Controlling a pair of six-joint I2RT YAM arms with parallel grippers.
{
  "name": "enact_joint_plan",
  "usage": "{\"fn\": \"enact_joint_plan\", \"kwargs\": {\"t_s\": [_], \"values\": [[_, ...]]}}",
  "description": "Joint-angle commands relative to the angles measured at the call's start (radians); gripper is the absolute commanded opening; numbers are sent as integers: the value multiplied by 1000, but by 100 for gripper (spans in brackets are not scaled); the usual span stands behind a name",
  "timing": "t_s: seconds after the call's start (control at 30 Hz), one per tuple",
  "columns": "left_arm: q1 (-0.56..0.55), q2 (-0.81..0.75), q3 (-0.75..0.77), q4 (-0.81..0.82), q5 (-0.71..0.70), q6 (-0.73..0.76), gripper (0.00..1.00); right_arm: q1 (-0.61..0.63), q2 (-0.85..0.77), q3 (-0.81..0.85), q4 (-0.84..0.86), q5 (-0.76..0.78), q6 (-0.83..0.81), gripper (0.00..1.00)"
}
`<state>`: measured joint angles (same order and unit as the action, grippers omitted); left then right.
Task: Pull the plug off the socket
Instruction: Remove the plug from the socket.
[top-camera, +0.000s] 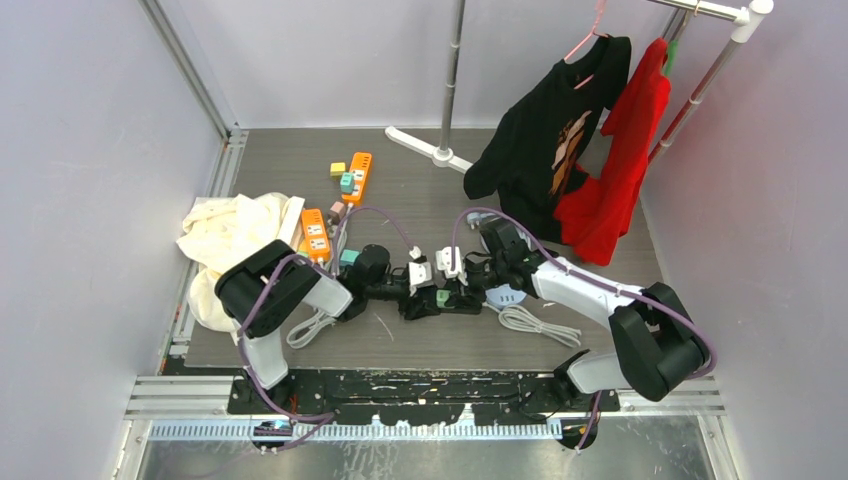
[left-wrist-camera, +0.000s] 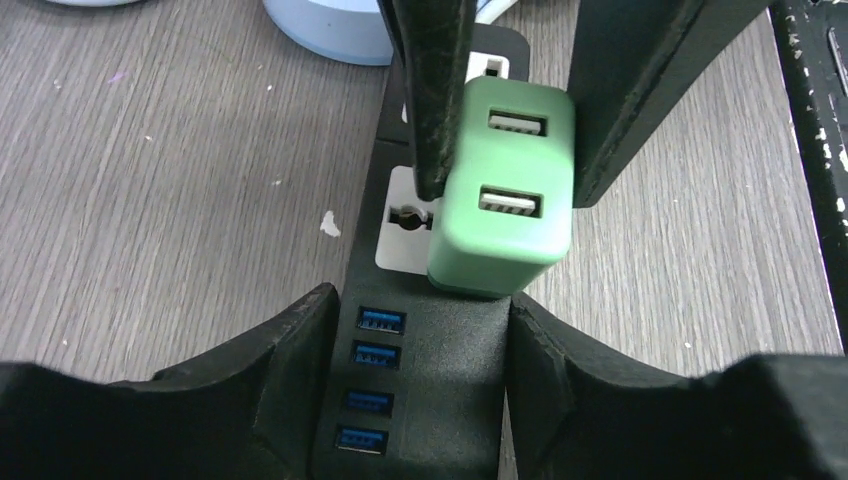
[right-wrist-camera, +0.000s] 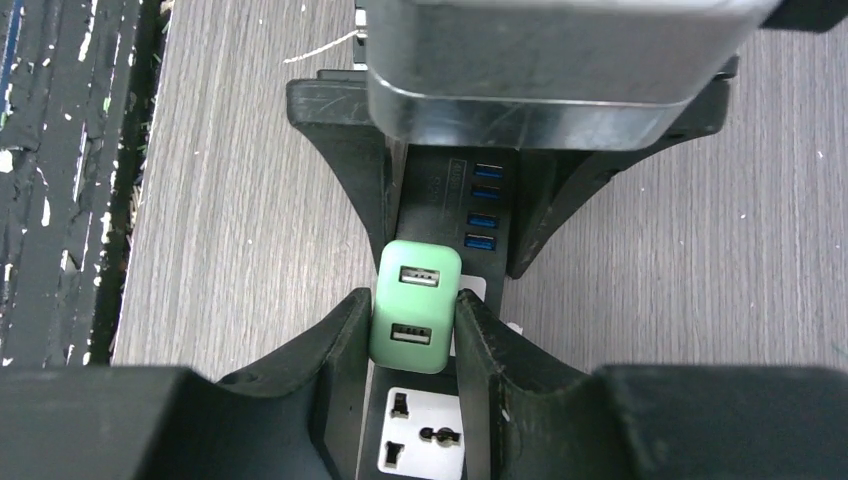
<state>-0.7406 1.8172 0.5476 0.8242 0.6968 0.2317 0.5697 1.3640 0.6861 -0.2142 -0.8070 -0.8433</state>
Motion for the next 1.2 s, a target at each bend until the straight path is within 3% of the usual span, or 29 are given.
{"fn": "enact_joint_plan", "kwargs": {"t_s": [0.0,0.1,0.23,0.3,0.43,0.6,0.7,0.9,1.17], "values": [[-18,39,29,89,29,-20,51,2,-8,24,53,-20,14,1],[-19,38,1,89,22,-16,36,-36,-24,22,58,-7,54,1],[-18,25,-37,69,7,1,5,-105,-62,13,-41,-4,12,1],[-17,21,-46,56,1,8,1,-118,-89,-1,-138,10,-83,1],[-18,26,-38,30,-16,11,0,-85,-129,-33,-222,-8,-166,1],[-23,28,-22,-16,-23,0,0,-24,-111,-30,94,-34,164,1],[-31,25,-27,-40,-44,-3,0,-22,-84,14,189,-22,292,1],[-35,16,-47,-61,-71,-6,0,-83,-116,11,130,-33,285,1],[-34,17,-22,-111,-82,-18,0,-182,-262,-50,-9,-175,316,1]]}}
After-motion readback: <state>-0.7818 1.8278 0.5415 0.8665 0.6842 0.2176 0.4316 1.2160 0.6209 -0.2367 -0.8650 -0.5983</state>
